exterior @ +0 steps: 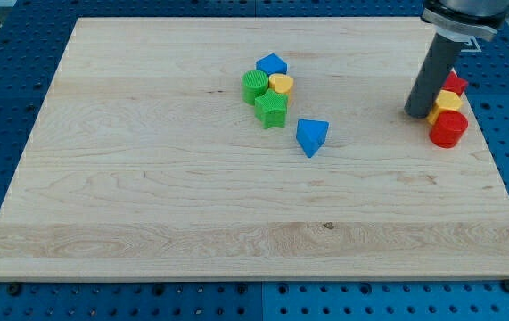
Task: Adjust the yellow hexagon below to the red star
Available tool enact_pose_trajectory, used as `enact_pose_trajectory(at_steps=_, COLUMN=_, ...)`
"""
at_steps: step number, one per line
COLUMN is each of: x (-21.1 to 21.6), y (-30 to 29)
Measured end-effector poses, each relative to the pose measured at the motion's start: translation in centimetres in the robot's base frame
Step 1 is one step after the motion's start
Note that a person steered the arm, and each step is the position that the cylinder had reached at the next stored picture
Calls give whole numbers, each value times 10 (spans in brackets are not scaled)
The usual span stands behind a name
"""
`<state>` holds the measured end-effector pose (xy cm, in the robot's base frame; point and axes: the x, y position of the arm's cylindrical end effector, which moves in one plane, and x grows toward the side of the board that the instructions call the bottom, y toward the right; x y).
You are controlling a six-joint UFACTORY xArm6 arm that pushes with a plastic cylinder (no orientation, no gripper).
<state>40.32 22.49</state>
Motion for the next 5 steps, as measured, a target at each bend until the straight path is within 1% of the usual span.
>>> enact_pose_trajectory(at_steps=2, x=0, y=6)
enact_pose_trajectory(at_steps=3, x=0, y=-18)
enact_pose_trajectory(at_steps=5, x=31, y=-20)
